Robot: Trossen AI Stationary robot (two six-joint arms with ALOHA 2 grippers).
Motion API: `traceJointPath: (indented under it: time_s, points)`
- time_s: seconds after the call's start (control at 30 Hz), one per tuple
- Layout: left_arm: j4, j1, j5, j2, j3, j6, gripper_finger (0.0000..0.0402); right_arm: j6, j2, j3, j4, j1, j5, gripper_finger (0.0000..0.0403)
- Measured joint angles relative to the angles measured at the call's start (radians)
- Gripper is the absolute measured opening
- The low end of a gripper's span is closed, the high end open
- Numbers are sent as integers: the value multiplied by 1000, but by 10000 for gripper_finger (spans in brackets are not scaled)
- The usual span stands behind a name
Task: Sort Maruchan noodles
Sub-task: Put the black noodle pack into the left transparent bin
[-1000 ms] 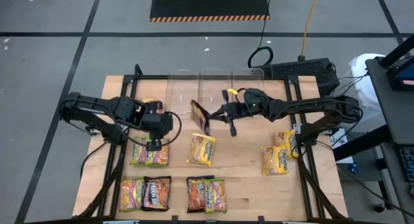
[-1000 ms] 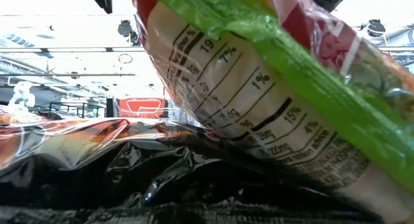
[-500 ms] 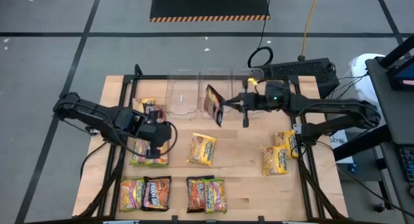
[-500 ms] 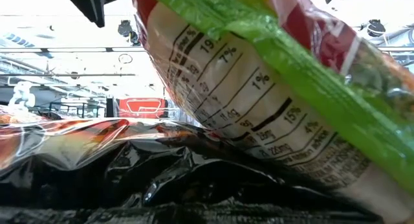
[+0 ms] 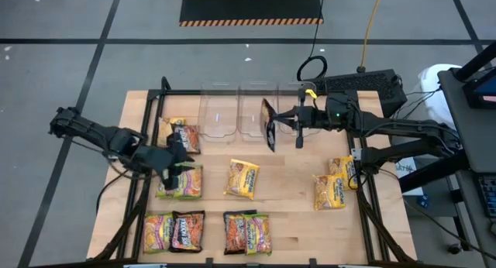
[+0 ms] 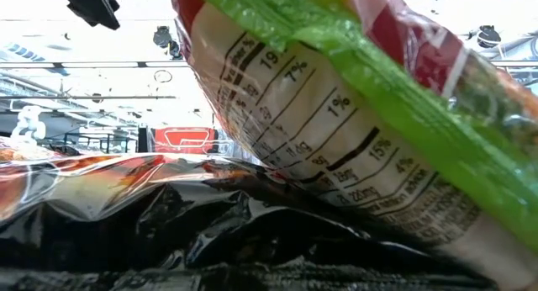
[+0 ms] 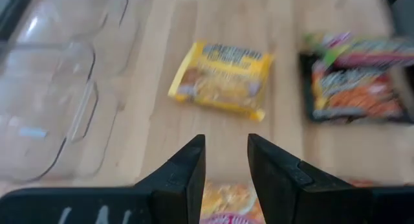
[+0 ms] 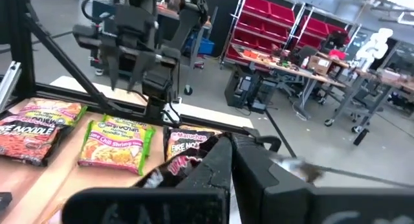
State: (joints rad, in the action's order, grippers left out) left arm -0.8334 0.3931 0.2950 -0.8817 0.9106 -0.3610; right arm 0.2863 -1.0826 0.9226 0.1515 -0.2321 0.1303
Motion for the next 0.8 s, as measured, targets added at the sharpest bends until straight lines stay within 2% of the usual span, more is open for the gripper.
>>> traceJointPath:
  time_s: [0.23,0.43,0.57,0.8]
  points:
    - [86,71,71,189,-101,-7,122,-23,0,0,10,-11,0,0]
    - [121,109,75,294,-153,19,122,-43,-20,0,40,-11,1,0]
    - [162,131,74,366,-195,50,122,-58,-53,0,123,-11,5,0]
    - [194,149,74,455,-249,74,122,-80,-156,31,233,-23,84,0]
